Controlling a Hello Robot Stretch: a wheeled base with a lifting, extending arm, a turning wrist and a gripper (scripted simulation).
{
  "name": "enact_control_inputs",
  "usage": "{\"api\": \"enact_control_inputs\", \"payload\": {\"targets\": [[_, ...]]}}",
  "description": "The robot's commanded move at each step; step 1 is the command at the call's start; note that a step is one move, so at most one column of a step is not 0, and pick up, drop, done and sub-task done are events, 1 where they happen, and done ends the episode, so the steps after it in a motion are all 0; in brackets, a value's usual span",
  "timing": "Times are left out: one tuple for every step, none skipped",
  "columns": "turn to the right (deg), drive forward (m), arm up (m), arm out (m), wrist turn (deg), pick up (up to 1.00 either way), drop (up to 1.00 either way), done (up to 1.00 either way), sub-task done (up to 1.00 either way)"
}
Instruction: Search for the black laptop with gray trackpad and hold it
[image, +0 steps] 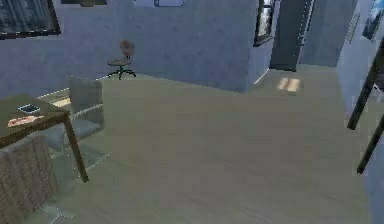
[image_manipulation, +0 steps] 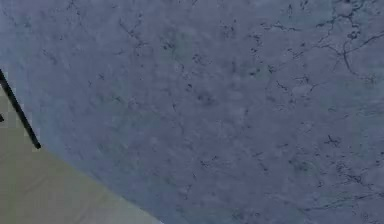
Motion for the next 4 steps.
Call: {"api": "enact_control_inputs", "payload": {"targets": [[30.0,0.00,0.00,0.00,0.0,0.00,0.00,0.00,0.00],[0.0,1.00,0.00,0.00,0.0,0.00,0.00,0.00,0.00],[3.0,0.00,0.00,0.00,0.0,0.00,0.00,0.00,0.00],[0.0,1.00,0.00,0.00,0.0,0.00,0.00,0.00,0.00]]}}
